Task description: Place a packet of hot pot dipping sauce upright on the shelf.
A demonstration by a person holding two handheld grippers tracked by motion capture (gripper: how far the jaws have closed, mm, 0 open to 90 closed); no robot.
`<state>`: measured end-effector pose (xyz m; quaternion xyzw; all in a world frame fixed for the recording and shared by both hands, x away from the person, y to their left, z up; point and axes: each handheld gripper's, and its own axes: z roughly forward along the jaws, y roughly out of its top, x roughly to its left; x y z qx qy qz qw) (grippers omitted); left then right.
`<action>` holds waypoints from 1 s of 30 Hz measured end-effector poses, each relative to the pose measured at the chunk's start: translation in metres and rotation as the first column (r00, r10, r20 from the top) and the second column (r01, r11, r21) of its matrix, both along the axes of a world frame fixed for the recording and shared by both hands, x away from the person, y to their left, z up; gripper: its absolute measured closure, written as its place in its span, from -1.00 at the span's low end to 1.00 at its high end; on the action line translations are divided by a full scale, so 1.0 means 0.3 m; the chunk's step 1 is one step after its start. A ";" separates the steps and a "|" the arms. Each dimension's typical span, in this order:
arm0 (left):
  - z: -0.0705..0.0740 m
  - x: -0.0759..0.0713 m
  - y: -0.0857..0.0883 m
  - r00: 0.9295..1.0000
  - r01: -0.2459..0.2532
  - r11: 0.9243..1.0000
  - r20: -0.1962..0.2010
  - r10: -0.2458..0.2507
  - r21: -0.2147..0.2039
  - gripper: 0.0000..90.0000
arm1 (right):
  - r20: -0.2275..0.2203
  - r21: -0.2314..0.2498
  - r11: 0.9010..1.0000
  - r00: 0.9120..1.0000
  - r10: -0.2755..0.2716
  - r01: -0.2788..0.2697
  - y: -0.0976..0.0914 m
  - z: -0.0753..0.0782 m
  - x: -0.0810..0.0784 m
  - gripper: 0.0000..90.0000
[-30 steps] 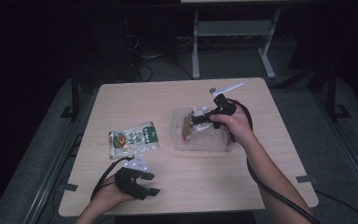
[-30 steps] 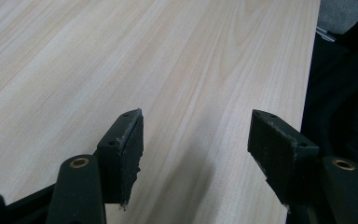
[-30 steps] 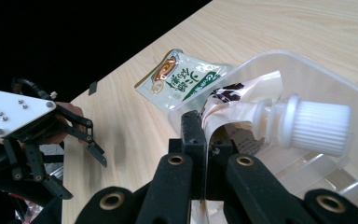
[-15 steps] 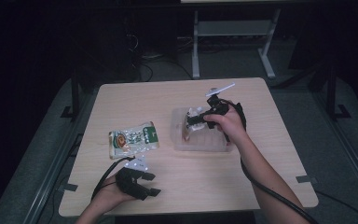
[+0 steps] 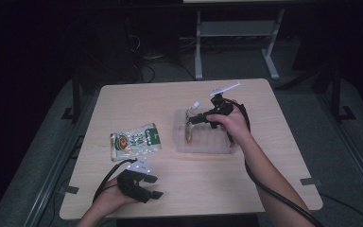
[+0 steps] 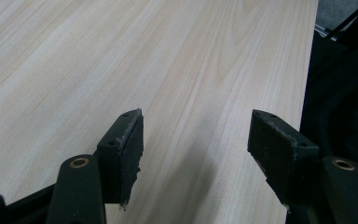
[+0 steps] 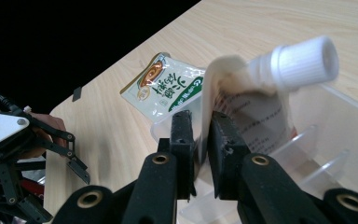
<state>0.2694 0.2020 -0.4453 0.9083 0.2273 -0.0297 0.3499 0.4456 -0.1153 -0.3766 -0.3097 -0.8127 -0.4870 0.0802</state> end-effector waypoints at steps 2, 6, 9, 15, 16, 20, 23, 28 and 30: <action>0.000 0.000 -0.001 1.000 0.000 1.000 0.001 0.000 -0.001 -0.21 | 0.003 0.000 1.000 1.000 -0.003 0.003 -0.010 0.006 -0.005 0.77; 0.002 0.001 -0.002 1.000 0.004 1.000 -0.001 -0.004 0.007 -0.21 | 0.014 0.010 1.000 1.000 -0.009 0.009 -0.028 0.016 -0.022 0.78; 0.000 0.000 -0.003 1.000 0.001 1.000 0.002 -0.001 0.002 -0.21 | 0.022 0.019 1.000 1.000 -0.008 0.008 -0.040 0.025 -0.034 0.80; 0.002 0.002 0.003 1.000 -0.001 1.000 0.006 0.001 -0.001 -0.21 | 0.058 0.035 0.999 0.998 0.005 -0.007 -0.057 0.056 -0.074 0.61; 0.005 0.002 0.005 1.000 0.001 1.000 0.004 -0.001 0.005 -0.21 | 0.065 0.034 0.999 0.998 0.004 -0.006 -0.059 0.062 -0.085 0.55; 0.005 0.002 0.010 1.000 -0.014 1.000 0.009 0.014 -0.010 -0.21 | 0.112 0.014 1.000 0.994 0.000 -0.001 -0.068 0.077 -0.130 0.29; 0.007 0.004 0.015 1.000 -0.020 1.000 0.011 0.020 -0.006 -0.21 | 0.152 -0.033 0.999 0.988 0.007 -0.002 -0.075 0.082 -0.170 0.18; 0.008 0.008 0.021 1.000 -0.028 1.000 0.010 0.028 -0.006 -0.21 | 0.186 -0.065 0.998 0.982 0.015 -0.002 -0.089 0.070 -0.228 0.12; 0.009 0.007 0.021 0.999 -0.030 1.000 0.013 0.030 -0.006 -0.21 | 0.191 -0.082 0.997 0.981 0.021 -0.005 -0.093 0.059 -0.247 0.12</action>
